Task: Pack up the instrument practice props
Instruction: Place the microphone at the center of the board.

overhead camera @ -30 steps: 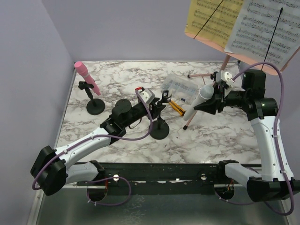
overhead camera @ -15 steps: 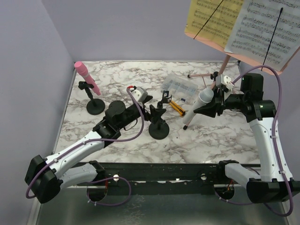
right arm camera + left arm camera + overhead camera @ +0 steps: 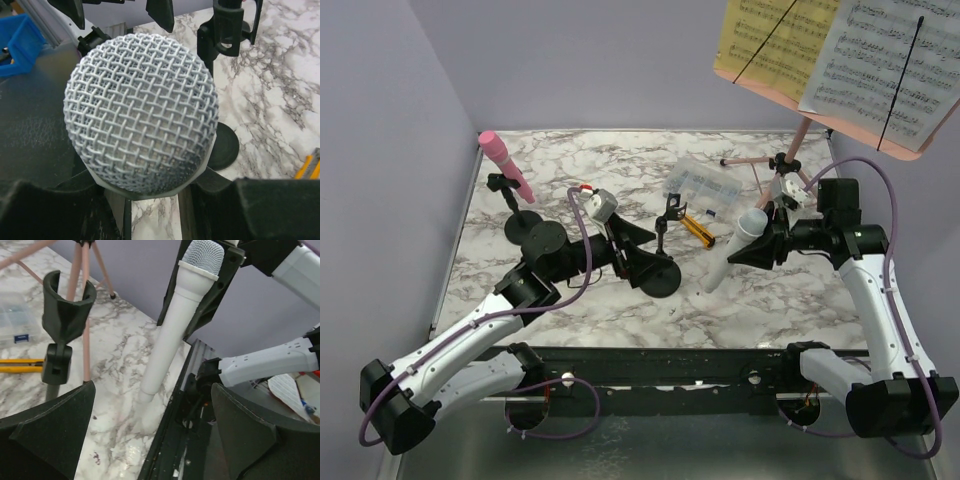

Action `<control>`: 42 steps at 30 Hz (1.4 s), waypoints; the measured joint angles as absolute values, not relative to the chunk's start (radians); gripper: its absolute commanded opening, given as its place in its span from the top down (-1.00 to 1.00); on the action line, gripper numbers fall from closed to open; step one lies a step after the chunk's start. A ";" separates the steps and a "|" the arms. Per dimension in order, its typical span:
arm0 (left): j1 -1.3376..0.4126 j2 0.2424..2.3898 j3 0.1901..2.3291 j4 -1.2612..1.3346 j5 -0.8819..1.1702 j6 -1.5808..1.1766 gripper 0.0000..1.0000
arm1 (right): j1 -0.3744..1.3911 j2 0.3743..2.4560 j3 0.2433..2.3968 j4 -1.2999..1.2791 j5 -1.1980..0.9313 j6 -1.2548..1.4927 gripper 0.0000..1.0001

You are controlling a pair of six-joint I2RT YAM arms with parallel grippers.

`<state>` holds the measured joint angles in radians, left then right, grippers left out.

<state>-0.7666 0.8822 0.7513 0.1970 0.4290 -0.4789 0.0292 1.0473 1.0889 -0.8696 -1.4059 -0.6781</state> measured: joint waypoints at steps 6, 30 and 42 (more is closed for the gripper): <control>-0.846 0.885 0.734 0.185 0.459 -0.538 -0.98 | 0.029 1.046 1.000 -0.819 -1.458 -0.652 0.99; -1.231 1.352 0.595 0.652 -0.068 -0.406 -0.91 | 0.029 1.050 0.788 -0.621 -1.533 -0.592 0.99; -1.252 1.459 0.616 0.770 -0.125 -0.438 -0.63 | 0.026 1.050 0.786 -0.632 -1.535 -0.638 0.99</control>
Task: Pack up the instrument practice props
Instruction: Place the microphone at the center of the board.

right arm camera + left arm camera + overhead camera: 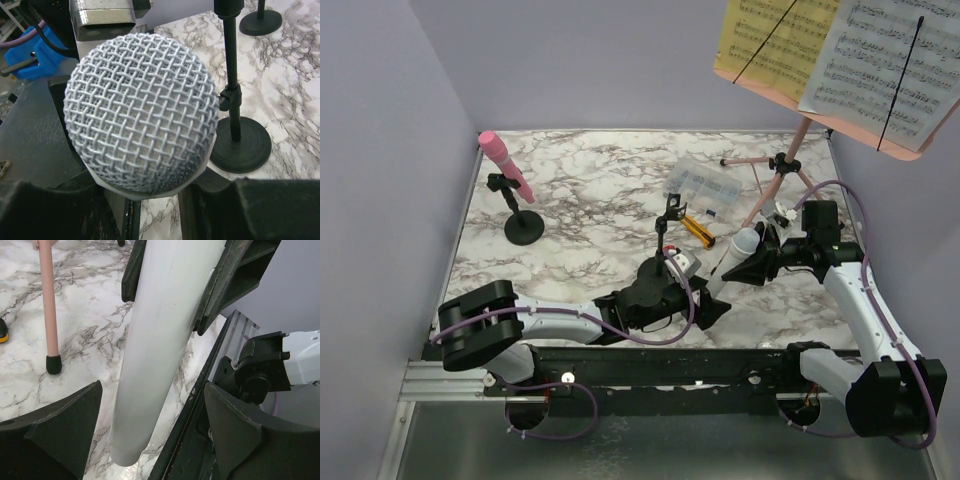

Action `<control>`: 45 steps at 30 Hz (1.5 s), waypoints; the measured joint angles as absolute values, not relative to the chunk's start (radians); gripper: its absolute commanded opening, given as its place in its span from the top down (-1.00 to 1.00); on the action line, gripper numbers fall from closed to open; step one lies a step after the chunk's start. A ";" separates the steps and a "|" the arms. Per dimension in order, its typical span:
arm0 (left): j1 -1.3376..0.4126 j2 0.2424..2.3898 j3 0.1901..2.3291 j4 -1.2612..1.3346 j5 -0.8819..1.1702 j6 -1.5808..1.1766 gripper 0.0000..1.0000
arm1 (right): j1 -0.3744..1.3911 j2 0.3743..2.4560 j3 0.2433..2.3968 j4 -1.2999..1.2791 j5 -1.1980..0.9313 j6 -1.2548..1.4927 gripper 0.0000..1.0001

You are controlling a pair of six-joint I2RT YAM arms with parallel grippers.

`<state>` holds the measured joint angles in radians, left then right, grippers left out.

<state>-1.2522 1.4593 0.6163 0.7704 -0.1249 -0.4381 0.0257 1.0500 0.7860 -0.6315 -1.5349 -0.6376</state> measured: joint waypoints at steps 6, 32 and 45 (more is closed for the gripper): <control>-1.253 1.495 0.628 0.785 -0.125 -0.452 -0.48 | 0.026 1.050 0.786 -0.636 -1.535 -0.649 0.99; -1.264 1.526 0.644 0.802 -0.096 -0.372 1.00 | 0.025 1.055 0.785 -0.670 -1.554 -0.631 0.72; -1.263 1.472 0.625 0.797 -0.095 -0.326 1.00 | 0.025 1.055 0.777 -0.703 -1.558 -0.736 -0.90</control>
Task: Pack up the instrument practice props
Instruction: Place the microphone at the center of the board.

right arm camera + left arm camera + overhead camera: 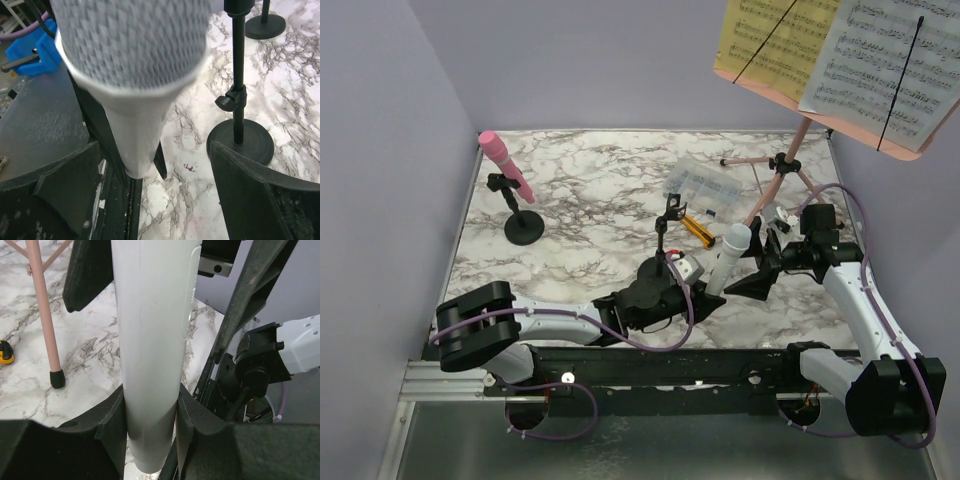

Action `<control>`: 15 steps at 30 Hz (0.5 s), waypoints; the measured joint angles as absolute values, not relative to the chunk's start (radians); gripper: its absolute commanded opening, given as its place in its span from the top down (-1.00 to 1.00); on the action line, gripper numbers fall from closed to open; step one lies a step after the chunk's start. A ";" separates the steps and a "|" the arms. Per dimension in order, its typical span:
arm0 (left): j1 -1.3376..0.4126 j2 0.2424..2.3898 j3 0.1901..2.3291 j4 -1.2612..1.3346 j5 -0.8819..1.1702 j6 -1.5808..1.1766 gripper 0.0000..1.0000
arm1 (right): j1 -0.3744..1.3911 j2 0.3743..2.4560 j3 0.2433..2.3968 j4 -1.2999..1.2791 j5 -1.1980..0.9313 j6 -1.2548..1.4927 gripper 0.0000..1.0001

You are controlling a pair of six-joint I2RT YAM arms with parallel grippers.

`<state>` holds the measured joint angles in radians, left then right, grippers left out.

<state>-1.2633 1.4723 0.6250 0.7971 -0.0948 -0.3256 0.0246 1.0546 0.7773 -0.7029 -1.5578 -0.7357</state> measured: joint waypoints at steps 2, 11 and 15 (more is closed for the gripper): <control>-1.263 1.443 0.609 0.800 -0.095 -0.319 1.00 | 0.025 1.055 0.777 -0.721 -1.559 -0.770 -0.91; -1.263 1.359 0.558 0.777 -0.094 -0.294 1.00 | 0.024 1.055 0.776 -0.782 -1.559 -0.865 -0.93; -1.263 1.315 0.552 0.727 -0.094 -0.282 1.00 | 0.024 1.055 0.776 -0.808 -1.559 -0.899 -0.93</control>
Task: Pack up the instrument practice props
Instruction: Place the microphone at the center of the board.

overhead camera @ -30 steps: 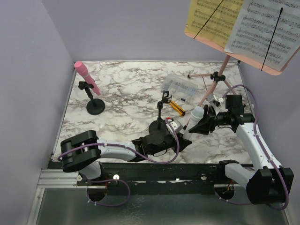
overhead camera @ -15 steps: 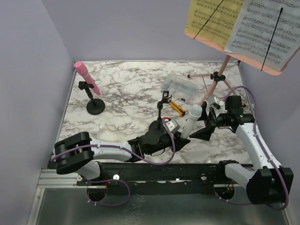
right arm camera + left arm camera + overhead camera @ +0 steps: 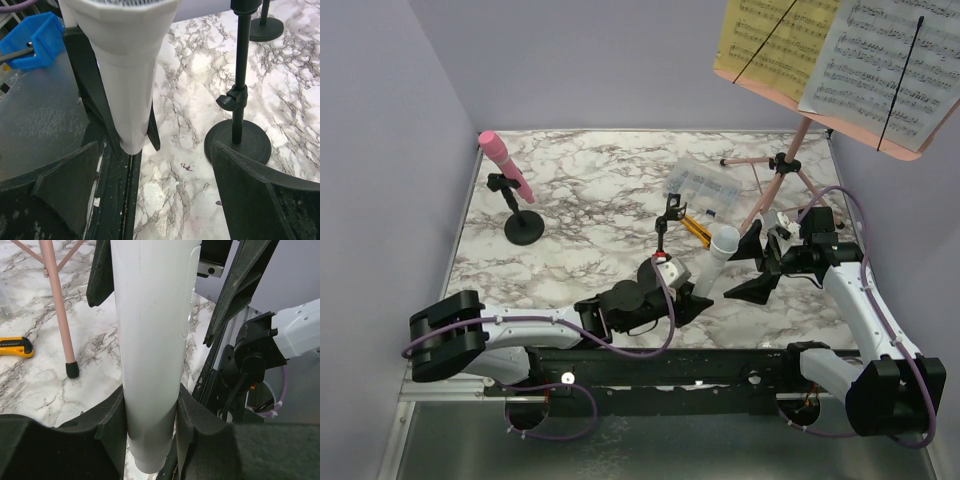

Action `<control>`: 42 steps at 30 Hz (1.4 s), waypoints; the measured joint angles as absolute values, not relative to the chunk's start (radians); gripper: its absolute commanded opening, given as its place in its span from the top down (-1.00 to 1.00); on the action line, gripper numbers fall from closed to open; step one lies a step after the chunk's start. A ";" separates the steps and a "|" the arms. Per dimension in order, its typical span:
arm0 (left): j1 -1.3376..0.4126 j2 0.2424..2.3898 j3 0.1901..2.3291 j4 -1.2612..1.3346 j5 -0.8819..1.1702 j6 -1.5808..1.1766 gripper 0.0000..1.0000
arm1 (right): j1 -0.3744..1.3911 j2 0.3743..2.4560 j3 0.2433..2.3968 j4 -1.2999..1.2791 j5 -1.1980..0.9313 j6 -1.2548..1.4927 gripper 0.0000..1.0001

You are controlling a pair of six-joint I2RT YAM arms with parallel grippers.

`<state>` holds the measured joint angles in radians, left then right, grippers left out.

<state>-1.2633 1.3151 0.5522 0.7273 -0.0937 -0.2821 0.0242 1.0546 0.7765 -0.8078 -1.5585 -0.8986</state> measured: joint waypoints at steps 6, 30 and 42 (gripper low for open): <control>-1.263 1.206 0.542 0.616 -0.092 -0.252 1.00 | 0.020 1.055 0.776 -0.829 -1.559 -0.937 -0.93; -1.242 0.747 0.582 0.053 -0.154 -0.047 1.00 | 0.012 1.064 0.771 -0.832 -1.559 -0.945 -0.93; -1.179 0.715 0.557 0.135 -0.331 -0.056 1.00 | 0.012 1.076 0.767 -0.826 -1.557 -0.944 -0.93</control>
